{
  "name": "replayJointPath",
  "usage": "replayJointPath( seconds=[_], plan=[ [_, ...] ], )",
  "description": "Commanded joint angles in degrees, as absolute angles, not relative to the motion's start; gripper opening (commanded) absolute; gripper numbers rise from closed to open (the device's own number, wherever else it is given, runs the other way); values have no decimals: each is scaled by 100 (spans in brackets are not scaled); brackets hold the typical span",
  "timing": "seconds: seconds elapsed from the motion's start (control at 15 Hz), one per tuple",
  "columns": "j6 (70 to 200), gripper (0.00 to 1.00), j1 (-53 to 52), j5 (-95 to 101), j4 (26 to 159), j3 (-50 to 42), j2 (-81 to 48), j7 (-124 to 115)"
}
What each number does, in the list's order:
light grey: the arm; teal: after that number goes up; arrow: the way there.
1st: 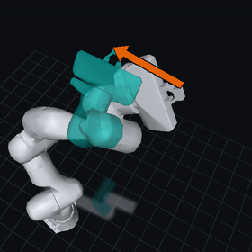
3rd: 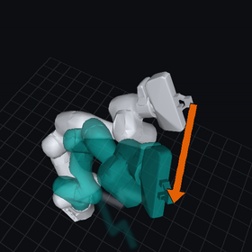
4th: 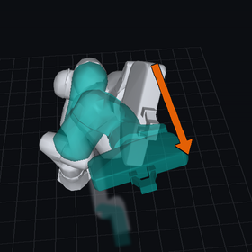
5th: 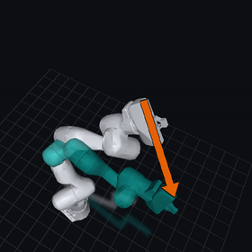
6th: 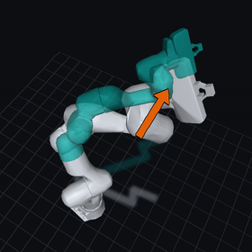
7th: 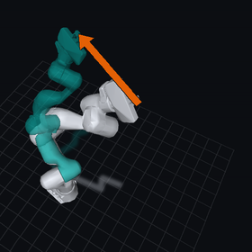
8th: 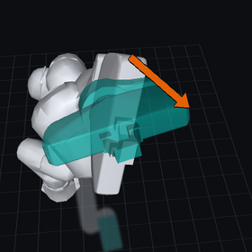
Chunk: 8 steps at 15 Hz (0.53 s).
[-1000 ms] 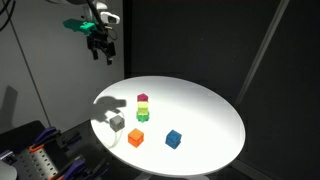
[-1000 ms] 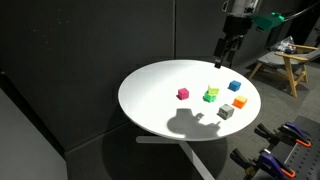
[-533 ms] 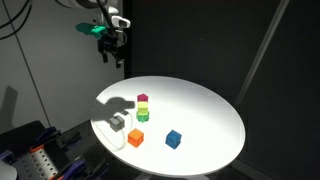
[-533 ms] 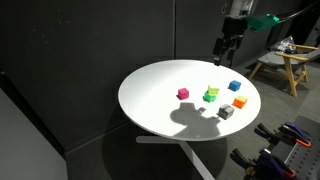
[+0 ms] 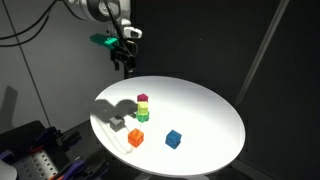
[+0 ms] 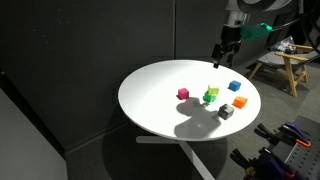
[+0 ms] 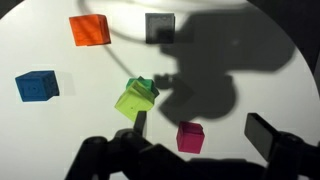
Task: Remove the light green block from the green block top and place it on top of the gray block
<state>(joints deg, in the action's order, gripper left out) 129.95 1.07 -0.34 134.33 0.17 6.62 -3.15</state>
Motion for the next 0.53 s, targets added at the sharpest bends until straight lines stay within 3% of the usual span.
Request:
replayJointPath(
  seconds=[0.0, 0.47],
  plan=[
    [13228, 100, 168, 14, 13175, -63, 245, -500],
    [13347, 100, 197, -17, 12930, -213, -340, -674]
  ],
)
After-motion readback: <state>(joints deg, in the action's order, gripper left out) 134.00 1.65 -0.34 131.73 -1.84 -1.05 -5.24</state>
